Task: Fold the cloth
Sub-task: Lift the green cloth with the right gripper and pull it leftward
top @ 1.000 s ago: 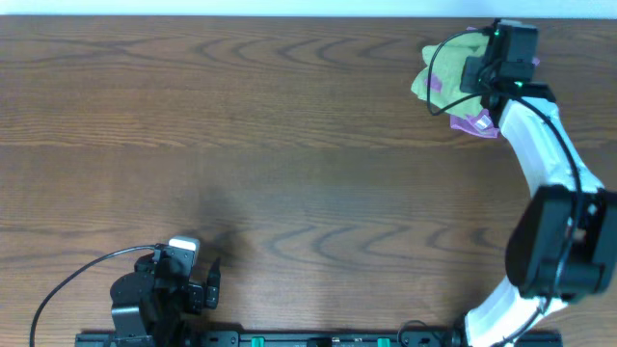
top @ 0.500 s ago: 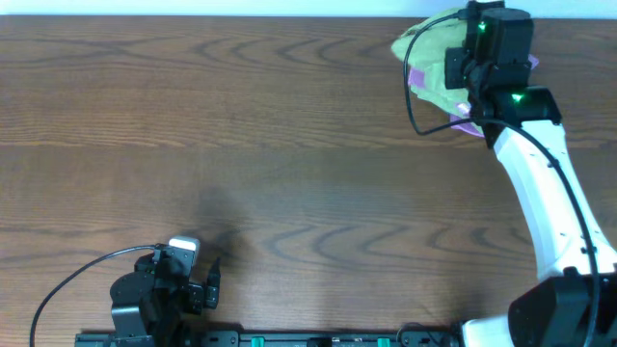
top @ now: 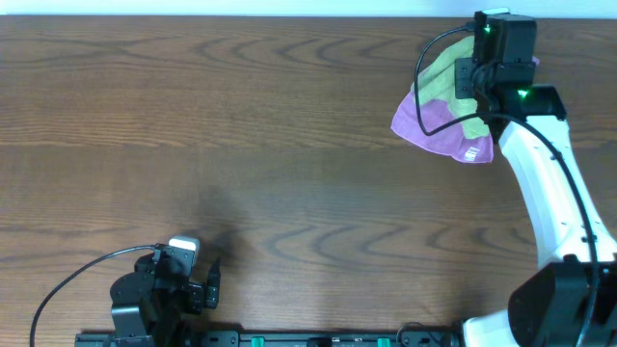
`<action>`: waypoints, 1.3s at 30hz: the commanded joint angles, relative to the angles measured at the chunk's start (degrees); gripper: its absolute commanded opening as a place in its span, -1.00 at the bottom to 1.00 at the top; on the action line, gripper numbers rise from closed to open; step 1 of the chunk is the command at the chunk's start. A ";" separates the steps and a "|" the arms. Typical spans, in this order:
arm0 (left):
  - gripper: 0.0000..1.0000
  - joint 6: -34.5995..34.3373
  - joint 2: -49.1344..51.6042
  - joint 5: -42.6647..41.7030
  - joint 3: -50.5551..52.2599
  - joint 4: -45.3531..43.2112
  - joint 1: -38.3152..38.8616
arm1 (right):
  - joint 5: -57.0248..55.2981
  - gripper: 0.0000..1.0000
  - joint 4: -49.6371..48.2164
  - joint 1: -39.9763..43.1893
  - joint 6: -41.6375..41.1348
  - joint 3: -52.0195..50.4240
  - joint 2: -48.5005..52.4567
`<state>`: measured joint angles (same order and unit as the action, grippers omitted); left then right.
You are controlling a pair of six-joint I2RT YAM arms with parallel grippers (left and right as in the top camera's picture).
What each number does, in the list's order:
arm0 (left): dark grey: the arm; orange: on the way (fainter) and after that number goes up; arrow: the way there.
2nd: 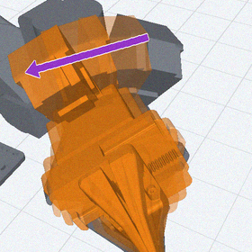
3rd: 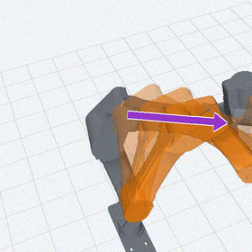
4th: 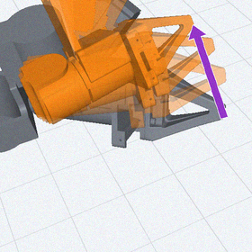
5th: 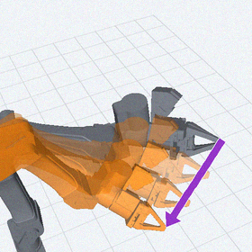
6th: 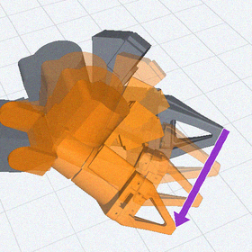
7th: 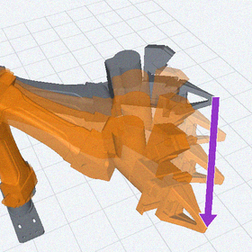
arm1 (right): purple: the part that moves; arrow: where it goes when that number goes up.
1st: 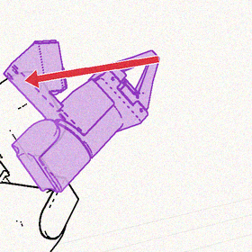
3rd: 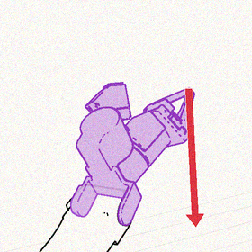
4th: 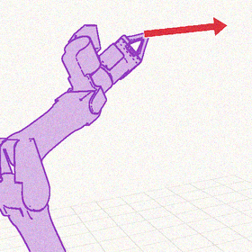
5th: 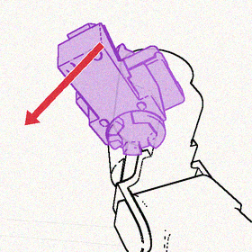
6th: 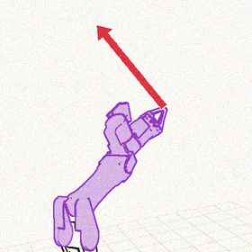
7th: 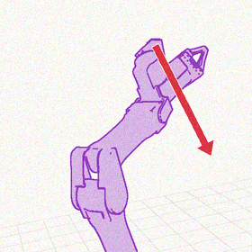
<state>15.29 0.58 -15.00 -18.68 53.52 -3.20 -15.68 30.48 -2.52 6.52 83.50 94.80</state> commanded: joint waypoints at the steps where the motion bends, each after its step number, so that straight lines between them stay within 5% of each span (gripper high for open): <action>1: 0.91 1.44 -0.37 0.39 1.05 2.73 0.24 | 0.17 -0.97 0.00 -0.66 0.50 0.87 -1.05; 20: 0.91 1.44 -0.37 0.37 1.05 2.73 0.24 | 15.13 -0.97 17.33 -31.69 -2.25 0.85 -13.97; 31: 0.91 1.44 -0.37 0.59 1.05 2.73 0.24 | 21.00 -0.98 15.30 -31.85 -0.92 0.85 -0.20; 34: 0.91 1.44 -0.37 0.59 1.05 2.73 0.24 | 10.40 -0.97 11.10 -30.01 -1.42 0.85 5.75; 36: 0.91 1.44 -0.37 0.61 1.05 2.73 0.24 | -3.50 -0.35 7.43 -28.59 -5.75 0.85 8.02; 38: 0.91 1.44 -0.37 0.59 1.05 2.73 0.24 | -10.40 0.89 5.03 -27.34 -6.82 0.87 8.31; 39: 0.91 1.44 -0.37 0.59 1.05 2.73 0.24 | -10.67 0.99 4.83 -27.04 -6.43 0.92 7.93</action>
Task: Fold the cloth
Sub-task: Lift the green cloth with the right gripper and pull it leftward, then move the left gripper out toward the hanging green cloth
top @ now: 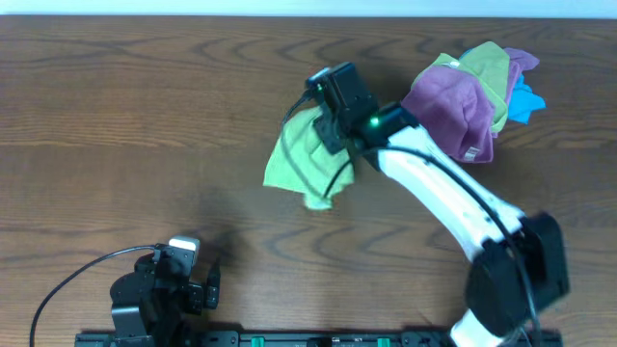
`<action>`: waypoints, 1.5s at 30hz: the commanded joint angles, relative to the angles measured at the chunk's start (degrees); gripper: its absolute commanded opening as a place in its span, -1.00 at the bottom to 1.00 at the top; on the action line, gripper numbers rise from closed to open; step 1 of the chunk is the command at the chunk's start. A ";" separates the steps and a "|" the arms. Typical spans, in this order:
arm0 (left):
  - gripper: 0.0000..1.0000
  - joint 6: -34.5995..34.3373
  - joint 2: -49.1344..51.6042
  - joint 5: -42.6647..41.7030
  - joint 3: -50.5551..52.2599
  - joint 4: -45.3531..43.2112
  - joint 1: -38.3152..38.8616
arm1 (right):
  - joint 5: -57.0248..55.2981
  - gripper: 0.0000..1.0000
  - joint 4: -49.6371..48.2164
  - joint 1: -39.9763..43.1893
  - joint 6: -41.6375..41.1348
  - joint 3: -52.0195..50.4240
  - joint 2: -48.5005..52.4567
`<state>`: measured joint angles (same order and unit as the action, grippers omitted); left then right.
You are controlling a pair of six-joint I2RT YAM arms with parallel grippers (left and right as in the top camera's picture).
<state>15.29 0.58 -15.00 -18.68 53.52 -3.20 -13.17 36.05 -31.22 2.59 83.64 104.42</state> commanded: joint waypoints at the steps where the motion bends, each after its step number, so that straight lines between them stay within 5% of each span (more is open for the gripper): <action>1: 0.91 1.44 -0.37 0.61 1.05 2.73 0.24 | -12.87 0.98 -0.50 1.95 -2.54 0.79 -2.29; 10: 0.91 1.46 -0.37 0.59 1.05 2.71 0.24 | 6.86 0.80 11.41 2.27 -5.62 0.63 -5.42; 23: 0.91 -0.83 -0.22 -8.48 0.87 -8.20 0.24 | 16.70 0.62 12.94 8.17 -27.67 0.52 4.79; 26: 0.91 -6.38 1.90 -10.56 -0.87 -11.65 0.24 | 17.77 0.61 12.94 9.81 -29.90 0.52 6.34; 40: 0.91 -11.50 35.85 -16.90 -24.57 -4.39 0.24 | 19.65 0.52 9.62 10.67 -33.00 0.52 13.11; 45: 0.91 -11.56 45.20 -25.66 -29.18 -3.89 0.24 | 19.63 0.46 8.57 10.69 -33.44 0.52 14.78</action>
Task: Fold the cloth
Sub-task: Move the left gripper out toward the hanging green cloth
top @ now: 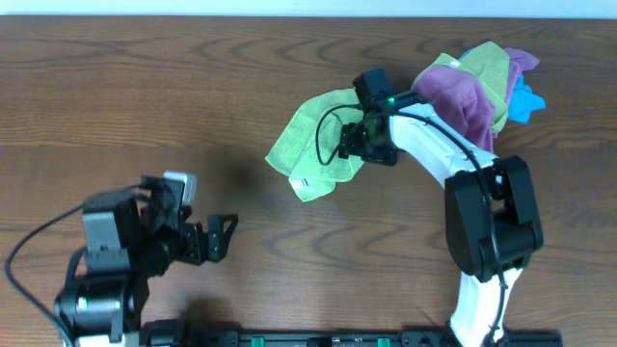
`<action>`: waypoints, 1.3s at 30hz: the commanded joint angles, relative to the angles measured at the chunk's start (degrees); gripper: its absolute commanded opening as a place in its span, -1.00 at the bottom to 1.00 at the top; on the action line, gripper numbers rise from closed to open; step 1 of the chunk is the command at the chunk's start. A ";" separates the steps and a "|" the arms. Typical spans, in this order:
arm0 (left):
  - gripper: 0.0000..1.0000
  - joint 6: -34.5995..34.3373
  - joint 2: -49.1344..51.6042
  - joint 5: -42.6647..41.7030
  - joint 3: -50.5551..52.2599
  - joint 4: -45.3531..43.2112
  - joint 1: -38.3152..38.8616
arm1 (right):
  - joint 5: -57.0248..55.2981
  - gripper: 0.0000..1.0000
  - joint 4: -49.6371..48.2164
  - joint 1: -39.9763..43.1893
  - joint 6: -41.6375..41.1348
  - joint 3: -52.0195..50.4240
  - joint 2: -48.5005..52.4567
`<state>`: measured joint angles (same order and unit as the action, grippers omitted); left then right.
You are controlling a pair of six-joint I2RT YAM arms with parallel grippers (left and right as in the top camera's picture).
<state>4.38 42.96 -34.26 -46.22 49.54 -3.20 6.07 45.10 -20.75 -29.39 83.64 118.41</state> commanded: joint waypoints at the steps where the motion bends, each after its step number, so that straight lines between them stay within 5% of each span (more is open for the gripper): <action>1: 0.91 -1.18 4.02 -7.52 -1.64 0.04 0.24 | 0.39 0.45 -0.76 0.22 -1.46 0.52 0.87; 6: 0.91 -6.54 9.22 -7.78 -1.64 -1.01 0.24 | 0.31 0.31 -2.29 0.22 -1.46 0.52 1.51; 14: 0.91 -17.03 14.75 -7.76 -1.64 -1.62 0.24 | -2.67 -0.97 -1.66 0.22 -1.38 0.52 1.60; 29: 0.91 -22.40 16.81 -7.52 -1.62 -3.10 0.26 | -14.19 -0.97 10.19 0.22 -0.76 0.55 -4.42; 39: 0.91 -32.98 24.26 -7.39 -1.53 -6.01 2.01 | -16.41 -0.97 16.37 0.22 -1.05 0.55 -13.62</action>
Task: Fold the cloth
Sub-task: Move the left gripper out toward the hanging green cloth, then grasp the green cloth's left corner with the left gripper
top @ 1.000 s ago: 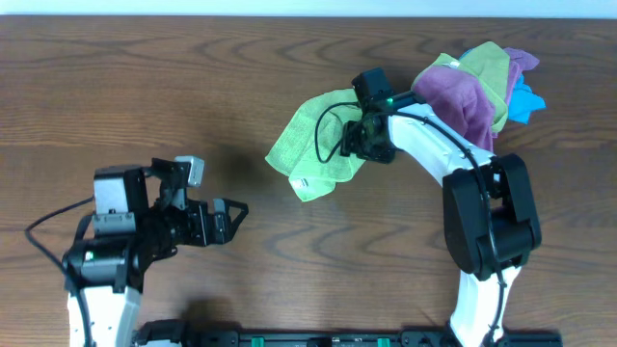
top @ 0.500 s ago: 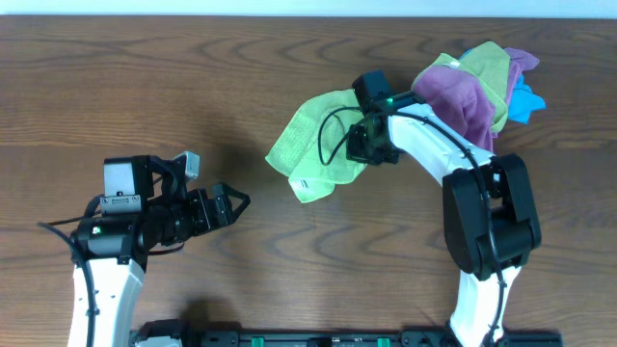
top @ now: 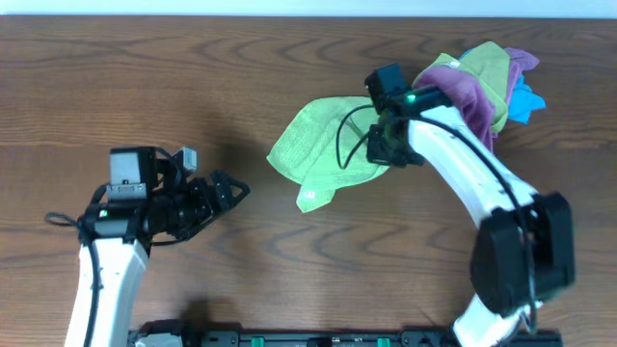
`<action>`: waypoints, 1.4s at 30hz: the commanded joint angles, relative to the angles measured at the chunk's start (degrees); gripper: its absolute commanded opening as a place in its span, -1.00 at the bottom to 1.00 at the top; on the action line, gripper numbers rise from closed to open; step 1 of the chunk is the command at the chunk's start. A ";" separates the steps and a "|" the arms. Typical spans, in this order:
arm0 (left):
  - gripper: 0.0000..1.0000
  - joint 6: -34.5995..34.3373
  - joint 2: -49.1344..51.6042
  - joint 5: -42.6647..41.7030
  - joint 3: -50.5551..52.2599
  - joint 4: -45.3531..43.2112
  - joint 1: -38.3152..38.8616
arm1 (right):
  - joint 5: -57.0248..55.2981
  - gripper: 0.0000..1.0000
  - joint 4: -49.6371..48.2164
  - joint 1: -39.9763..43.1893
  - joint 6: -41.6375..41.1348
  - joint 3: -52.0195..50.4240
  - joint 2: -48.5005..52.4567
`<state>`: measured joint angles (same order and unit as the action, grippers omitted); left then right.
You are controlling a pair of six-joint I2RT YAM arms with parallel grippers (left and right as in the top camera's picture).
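A light green cloth (top: pixel 323 149) lies crumpled and partly spread on the wooden table, a white tag at its lower corner. My right gripper (top: pixel 383 145) sits at the cloth's right edge, and its jaws look shut on the fabric. My left gripper (top: pixel 234 187) is open above bare wood, a short way left of the cloth's left corner, pointing toward it.
A pile of other cloths (top: pixel 472 92), purple, green and blue, lies at the back right, just behind the right arm. The table's far edge (top: pixel 193 15) runs along the top of the view.
The right gripper has shifted right with the cloth's edge, stretching the green cloth wider. The left arm has come up and right, and its open gripper is now close to the cloth's left corner.
The right gripper was at the pile in the back right corner. Then it held the green cloth hanging over the table's middle, away from the pile. Then the cloth lay on the table and the left arm had risen from its rest. Now both grippers flank the cloth.
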<state>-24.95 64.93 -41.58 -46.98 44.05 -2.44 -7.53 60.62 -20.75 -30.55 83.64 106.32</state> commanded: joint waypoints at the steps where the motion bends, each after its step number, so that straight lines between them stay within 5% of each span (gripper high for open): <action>1: 0.91 -4.09 3.69 -0.28 -0.74 -1.16 2.23 | -4.68 -0.97 1.95 0.22 -0.90 0.55 -2.23; 12: 0.91 -13.00 12.02 -0.44 -0.76 -11.58 14.45 | -17.59 -0.97 9.55 1.07 -7.39 0.55 -4.44; 26: 0.91 -20.52 13.75 3.69 -0.74 -19.10 27.85 | -15.02 -0.97 8.70 2.36 -7.58 0.55 -4.44; 42: 0.91 -30.84 28.30 1.27 -0.74 -33.51 37.64 | -11.52 -0.97 7.72 2.36 -7.58 0.55 -4.44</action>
<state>-52.84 91.05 -39.27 -46.98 11.20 33.93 -18.92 68.29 -18.59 -37.06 83.64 103.20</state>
